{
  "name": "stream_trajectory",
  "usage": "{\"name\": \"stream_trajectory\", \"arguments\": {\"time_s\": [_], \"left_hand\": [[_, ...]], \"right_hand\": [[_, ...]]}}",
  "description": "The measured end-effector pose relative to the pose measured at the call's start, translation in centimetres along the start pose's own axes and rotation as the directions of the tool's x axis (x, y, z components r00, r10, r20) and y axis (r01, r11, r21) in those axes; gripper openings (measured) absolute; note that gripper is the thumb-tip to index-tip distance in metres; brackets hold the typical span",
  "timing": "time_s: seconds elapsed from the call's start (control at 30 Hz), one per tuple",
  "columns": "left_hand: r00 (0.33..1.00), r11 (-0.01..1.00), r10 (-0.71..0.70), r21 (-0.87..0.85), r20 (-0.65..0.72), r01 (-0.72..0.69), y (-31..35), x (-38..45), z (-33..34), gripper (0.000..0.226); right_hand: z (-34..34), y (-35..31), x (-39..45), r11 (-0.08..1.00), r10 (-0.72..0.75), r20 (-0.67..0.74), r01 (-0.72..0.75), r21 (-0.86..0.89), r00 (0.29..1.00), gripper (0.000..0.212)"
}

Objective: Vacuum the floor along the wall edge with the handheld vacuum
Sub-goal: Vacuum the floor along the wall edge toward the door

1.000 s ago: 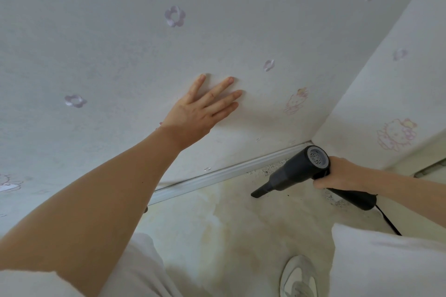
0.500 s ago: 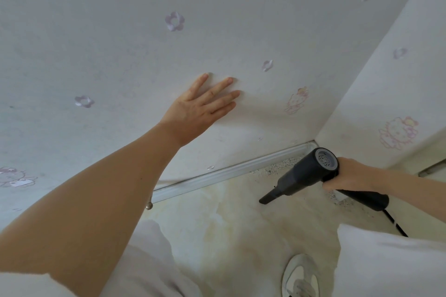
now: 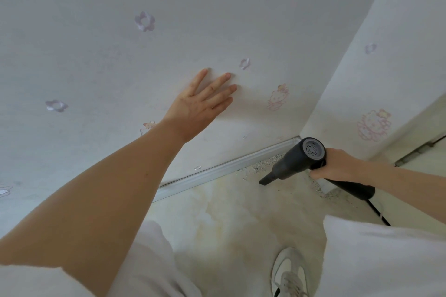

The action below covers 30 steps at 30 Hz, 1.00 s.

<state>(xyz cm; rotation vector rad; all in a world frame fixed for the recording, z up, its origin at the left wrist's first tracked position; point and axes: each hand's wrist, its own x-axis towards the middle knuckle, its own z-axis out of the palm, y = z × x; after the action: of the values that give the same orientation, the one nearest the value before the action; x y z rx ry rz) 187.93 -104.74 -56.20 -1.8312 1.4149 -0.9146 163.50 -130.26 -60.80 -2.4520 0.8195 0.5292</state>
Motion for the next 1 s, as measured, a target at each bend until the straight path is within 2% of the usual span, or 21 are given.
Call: {"name": "stream_trajectory", "arguments": {"time_s": [0.27, 0.53, 0.87, 1.0], "left_hand": [[0.994, 1.000, 0.014, -0.015, -0.110, -0.016, -0.3, 0.7, 0.8, 0.056], [0.998, 1.000, 0.026, 0.006, -0.053, -0.026, 0.2, 1.5, 0.7, 0.060], [0.999, 1.000, 0.016, -0.022, -0.028, -0.016, 0.1, 1.5, 0.4, 0.063], [1.000, 0.999, 0.024, -0.027, -0.017, -0.025, 0.1, 1.5, 0.3, 0.063]], "right_hand": [[0.0, 0.0, 0.0, 0.999, 0.009, -0.023, -0.010, -0.043, 1.000, 0.016], [0.4, 0.0, -0.3, 0.997, 0.026, 0.061, -0.031, 0.074, 0.998, 0.018], [0.7, -1.4, 0.0, 0.999, 0.001, -0.014, 0.000, 0.040, 1.000, 0.012], [0.7, -1.4, 0.0, 0.999, 0.005, -0.004, -0.005, 0.051, 1.000, 0.013]]}}
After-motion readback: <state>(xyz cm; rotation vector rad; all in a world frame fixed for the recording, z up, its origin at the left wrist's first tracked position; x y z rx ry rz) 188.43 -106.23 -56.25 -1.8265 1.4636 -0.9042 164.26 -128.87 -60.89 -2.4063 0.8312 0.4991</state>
